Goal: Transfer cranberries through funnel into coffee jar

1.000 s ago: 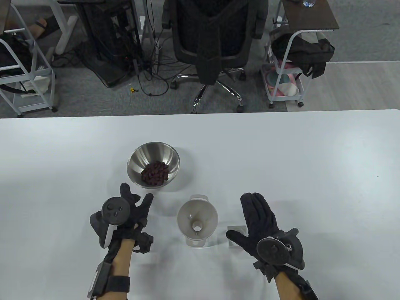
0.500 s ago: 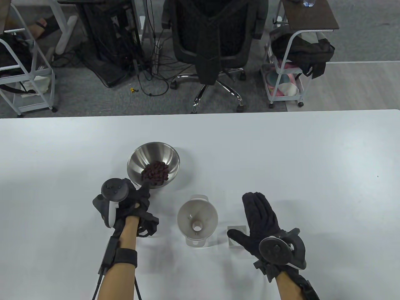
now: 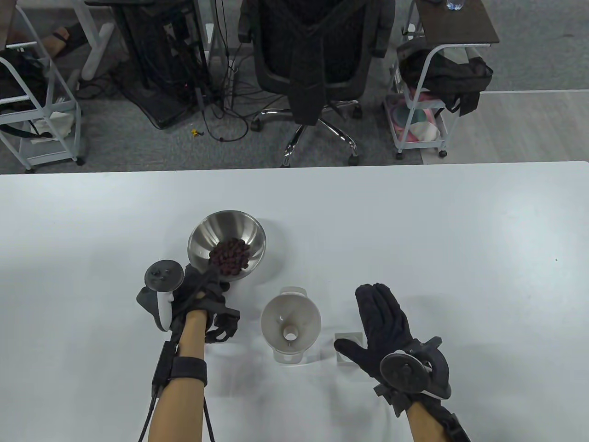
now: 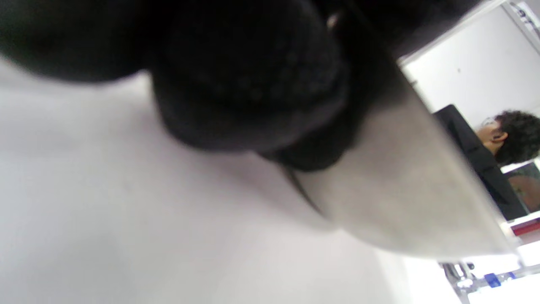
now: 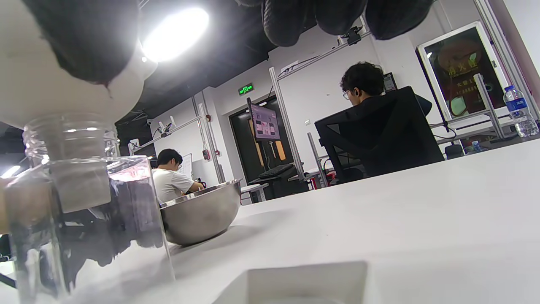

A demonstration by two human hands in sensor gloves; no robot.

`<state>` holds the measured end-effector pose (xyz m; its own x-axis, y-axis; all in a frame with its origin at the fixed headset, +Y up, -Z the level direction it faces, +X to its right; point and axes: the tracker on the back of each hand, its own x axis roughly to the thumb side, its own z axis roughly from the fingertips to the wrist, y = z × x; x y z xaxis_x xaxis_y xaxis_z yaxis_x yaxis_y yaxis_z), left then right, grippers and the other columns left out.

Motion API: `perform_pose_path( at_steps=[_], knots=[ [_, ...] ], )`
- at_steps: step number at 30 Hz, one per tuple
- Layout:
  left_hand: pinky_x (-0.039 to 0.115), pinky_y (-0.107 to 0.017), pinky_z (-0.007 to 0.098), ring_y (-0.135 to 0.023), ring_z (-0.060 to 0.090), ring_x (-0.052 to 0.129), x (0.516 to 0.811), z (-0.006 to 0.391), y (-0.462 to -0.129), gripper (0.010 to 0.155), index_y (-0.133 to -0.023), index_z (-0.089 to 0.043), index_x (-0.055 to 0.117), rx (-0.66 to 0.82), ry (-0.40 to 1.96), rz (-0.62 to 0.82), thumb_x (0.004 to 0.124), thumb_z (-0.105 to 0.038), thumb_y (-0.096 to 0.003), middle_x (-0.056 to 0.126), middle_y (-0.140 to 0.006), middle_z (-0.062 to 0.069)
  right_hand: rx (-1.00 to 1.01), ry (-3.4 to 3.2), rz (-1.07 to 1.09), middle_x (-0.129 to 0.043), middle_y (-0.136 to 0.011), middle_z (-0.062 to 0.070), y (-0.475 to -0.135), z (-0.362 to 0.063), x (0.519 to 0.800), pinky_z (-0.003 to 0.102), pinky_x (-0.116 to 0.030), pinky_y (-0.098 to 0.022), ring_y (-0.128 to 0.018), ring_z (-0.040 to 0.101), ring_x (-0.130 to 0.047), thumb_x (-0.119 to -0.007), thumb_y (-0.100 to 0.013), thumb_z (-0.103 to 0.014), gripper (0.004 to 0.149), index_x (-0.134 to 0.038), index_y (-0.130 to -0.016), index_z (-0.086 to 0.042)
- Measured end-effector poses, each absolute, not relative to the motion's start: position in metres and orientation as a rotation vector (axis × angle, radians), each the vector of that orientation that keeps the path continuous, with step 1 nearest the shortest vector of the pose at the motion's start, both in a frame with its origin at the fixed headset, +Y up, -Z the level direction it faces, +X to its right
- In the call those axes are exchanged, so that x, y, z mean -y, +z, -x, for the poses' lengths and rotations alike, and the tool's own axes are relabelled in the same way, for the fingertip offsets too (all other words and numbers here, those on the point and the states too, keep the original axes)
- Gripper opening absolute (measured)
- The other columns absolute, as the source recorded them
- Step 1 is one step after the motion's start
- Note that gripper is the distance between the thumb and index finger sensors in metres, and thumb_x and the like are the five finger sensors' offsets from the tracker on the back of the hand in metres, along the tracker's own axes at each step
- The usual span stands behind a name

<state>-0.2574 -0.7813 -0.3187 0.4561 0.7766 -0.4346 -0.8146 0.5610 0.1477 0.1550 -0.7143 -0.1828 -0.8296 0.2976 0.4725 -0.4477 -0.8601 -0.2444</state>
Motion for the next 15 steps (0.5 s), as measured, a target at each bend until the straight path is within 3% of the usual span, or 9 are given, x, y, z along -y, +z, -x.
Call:
perform_pose_path(
  at_steps=[7, 15],
  knots=[
    [0.093, -0.013, 0.032, -0.014, 0.011, 0.106, 0.779, 0.263, -0.308, 0.058, -0.099, 0.002, 0.062, -0.477, 0.996, 0.047, 0.081, -0.032, -0.0557, 0.104, -0.053, -0.005, 0.507, 2.633, -0.612, -0.042, -0.122, 0.022, -0.179, -0.154, 0.713, 0.067, -0.053, -0.074, -0.112, 0.056, -0.043, -0.075, -0.052, -0.065, 0.101, -0.021, -0.119, -0.012],
    [0.093, -0.013, 0.032, -0.014, 0.011, 0.107, 0.746, 0.267, -0.286, 0.056, -0.100, -0.003, 0.061, -0.366, 1.022, -0.048, 0.080, -0.032, -0.0565, 0.105, -0.054, -0.005, 0.492, 2.635, -0.595, -0.042, -0.122, 0.022, -0.180, -0.155, 0.714, 0.067, -0.053, -0.074, -0.112, 0.057, -0.043, -0.075, -0.052, -0.064, 0.101, -0.021, -0.119, -0.012]
  ],
)
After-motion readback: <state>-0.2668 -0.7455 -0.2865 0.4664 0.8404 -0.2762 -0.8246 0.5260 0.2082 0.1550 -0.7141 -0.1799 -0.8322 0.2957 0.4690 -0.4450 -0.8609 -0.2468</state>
